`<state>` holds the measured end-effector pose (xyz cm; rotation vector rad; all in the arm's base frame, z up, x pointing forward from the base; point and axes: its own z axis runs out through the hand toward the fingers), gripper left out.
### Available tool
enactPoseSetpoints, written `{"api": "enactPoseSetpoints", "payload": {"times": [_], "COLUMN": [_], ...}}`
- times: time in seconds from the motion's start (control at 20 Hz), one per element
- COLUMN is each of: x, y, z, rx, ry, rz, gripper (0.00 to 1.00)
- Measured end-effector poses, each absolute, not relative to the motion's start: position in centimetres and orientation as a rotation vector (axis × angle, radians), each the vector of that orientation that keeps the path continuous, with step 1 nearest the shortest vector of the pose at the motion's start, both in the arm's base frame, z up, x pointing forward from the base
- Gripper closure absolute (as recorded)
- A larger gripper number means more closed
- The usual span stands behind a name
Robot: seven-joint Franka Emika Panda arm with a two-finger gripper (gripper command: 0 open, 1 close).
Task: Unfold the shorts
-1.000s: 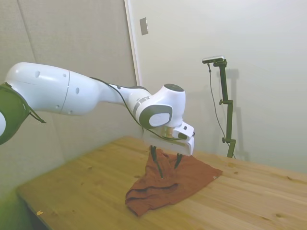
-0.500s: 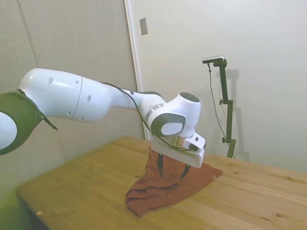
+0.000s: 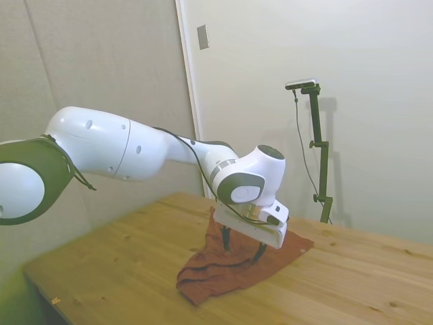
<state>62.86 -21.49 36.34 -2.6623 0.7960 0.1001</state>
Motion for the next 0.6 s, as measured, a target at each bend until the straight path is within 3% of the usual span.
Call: {"api": "enactPoseSetpoints", "payload": {"times": [0.6], "x": [63.3], "y": [-21.1], "z": [35.2], "rx": [-2.658], "ry": [0.784], "rz": [0.141], "gripper": [1.00]}}
